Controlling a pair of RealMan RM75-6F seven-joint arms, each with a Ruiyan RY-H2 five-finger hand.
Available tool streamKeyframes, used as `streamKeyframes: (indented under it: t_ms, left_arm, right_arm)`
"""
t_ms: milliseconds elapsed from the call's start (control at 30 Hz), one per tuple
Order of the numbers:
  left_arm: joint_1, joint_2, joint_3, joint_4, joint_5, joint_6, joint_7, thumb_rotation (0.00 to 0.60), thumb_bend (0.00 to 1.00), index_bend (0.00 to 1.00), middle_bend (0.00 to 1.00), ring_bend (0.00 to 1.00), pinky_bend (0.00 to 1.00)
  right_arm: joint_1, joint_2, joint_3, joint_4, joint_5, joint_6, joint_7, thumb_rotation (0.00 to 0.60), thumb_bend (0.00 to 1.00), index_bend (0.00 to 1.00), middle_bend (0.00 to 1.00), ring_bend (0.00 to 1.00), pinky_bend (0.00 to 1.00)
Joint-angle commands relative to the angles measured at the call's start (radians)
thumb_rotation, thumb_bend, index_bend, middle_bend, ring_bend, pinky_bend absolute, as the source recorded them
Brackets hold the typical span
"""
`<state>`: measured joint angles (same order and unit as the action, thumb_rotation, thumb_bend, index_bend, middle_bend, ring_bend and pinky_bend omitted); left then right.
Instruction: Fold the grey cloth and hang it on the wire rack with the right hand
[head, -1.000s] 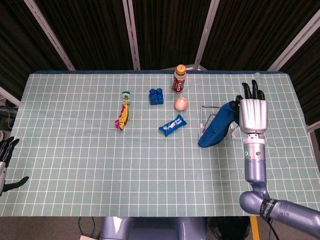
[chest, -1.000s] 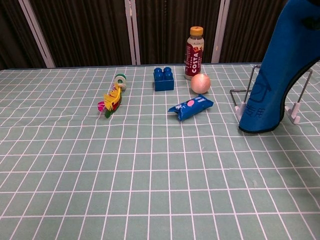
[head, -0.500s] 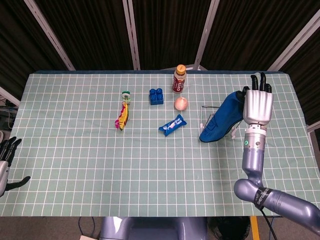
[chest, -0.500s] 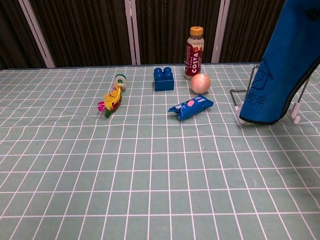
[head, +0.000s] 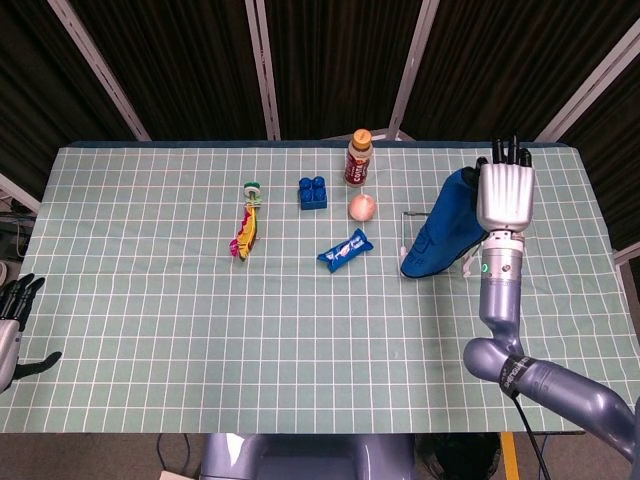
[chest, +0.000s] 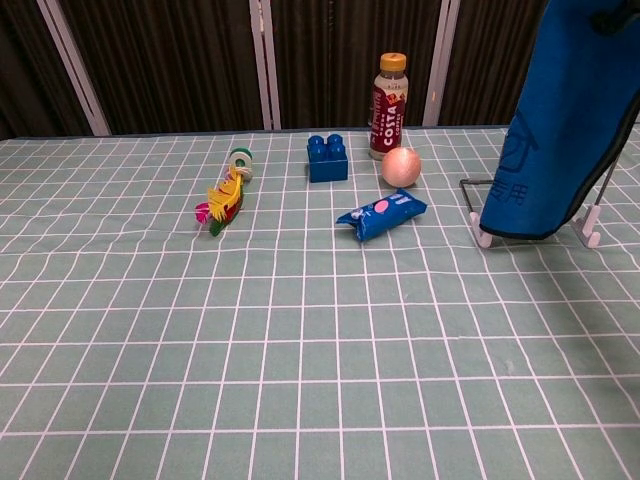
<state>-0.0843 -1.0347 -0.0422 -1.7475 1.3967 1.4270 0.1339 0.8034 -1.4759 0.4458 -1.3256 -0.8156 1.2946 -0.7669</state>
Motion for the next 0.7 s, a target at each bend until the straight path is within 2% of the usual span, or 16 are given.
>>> streamKeyframes:
  t_ms: [33,400,700]
  left_arm:
    - [-0.005,-0.003,-0.004,0.003,-0.012,-0.01,0.005,0.6,0.0,0.0,0.0,0.0,0.0]
    - [-0.02,-0.017,-0.011,0.016,-0.052,-0.042,0.026,0.6,0.0,0.0,0.0,0.0,0.0]
    - [-0.032,-0.029,-0.015,0.028,-0.081,-0.066,0.043,0.6,0.0,0.0,0.0,0.0,0.0]
  right_arm:
    - [0.022,-0.018,0.0,0.042,0.014,-0.038,0.008,0.6,0.53,0.78,0.14,0.0,0.23]
    - [0.067,-0.053,-0.012,0.169,0.036,-0.147,0.04,0.6,0.52,0.78,0.14,0.0,0.23]
    - [0.106,-0.072,-0.004,0.267,0.094,-0.244,0.038,0.6,0.51,0.78,0.14,0.0,0.23]
